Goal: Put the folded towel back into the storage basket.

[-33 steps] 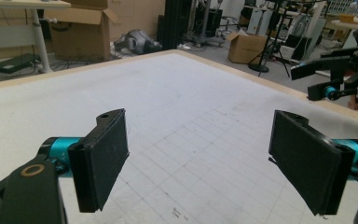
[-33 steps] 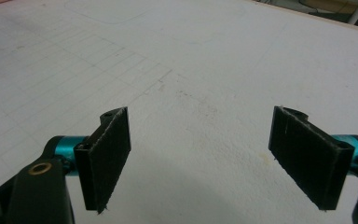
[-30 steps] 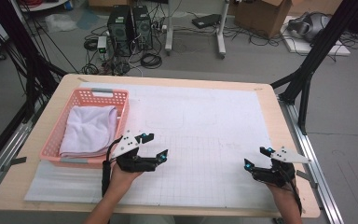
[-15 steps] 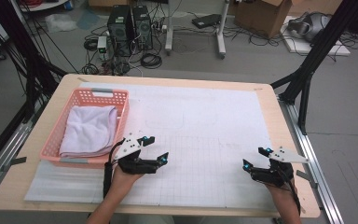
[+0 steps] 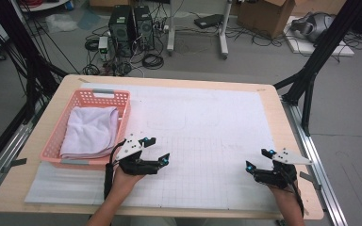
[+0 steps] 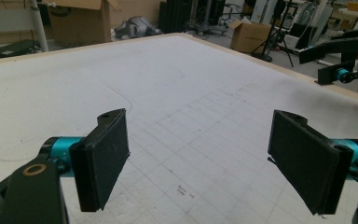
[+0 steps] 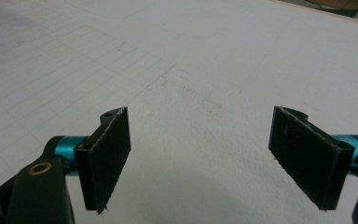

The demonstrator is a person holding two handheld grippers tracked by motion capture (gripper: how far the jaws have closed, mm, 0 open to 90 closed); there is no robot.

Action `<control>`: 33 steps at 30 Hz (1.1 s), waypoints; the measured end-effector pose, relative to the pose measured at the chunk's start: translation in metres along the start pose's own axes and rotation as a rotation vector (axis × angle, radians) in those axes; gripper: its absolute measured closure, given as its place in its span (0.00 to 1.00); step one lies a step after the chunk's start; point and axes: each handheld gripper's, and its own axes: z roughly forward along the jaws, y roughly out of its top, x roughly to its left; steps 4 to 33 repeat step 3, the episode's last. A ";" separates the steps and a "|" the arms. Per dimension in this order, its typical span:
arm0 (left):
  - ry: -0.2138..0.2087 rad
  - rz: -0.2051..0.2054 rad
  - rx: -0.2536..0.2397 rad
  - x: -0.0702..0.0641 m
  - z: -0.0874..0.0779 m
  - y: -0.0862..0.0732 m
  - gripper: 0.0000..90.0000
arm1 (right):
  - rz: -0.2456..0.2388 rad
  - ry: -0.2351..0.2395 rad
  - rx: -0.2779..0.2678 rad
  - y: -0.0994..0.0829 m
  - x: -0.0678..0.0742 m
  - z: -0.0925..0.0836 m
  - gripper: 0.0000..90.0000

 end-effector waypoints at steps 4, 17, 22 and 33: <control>0.003 -0.001 -0.001 0.000 0.000 0.000 0.23 | 0.000 -0.001 -0.003 0.000 -0.001 0.000 0.22; 0.003 -0.001 -0.001 0.000 0.000 0.000 0.23 | 0.000 -0.001 -0.003 0.000 -0.001 0.000 0.22; 0.003 -0.001 -0.001 0.000 0.000 0.000 0.23 | 0.000 -0.001 -0.003 0.000 -0.001 0.000 0.22; 0.003 -0.001 -0.001 0.000 0.000 0.000 0.23 | 0.000 -0.001 -0.003 0.000 -0.001 0.000 0.22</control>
